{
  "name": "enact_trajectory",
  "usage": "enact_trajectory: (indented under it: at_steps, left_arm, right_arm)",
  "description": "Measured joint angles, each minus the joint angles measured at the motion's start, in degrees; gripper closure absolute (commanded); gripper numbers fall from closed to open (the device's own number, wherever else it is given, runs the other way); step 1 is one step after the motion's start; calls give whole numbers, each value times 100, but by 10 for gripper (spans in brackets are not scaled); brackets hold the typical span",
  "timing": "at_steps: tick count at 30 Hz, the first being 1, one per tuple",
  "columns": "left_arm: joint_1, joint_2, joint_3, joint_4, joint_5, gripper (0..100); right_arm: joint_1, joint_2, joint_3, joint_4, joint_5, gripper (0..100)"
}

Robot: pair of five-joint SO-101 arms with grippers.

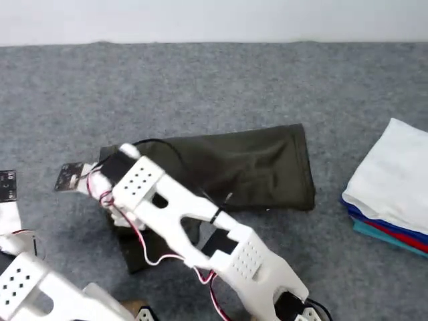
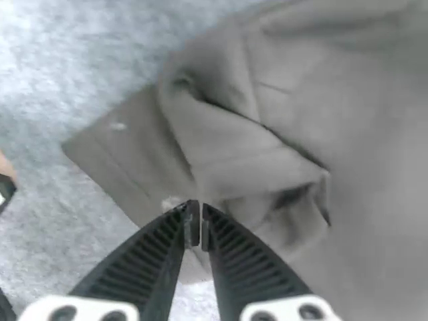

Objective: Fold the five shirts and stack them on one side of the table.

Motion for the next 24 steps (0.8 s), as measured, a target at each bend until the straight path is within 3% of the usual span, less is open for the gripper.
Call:
enact_trajectory:
  at_steps: [7,19,24]
  left_arm:
    - [0,0,0,0,0,985]
    - [0,0,0,0,0,985]
    - [0,0,0,0,0,985]
  right_arm:
    - [-79,774,0,-70,0,989]
    - [633,870,-1292,-1354,0,989]
    - [633,870,-1389,-1134,0,987]
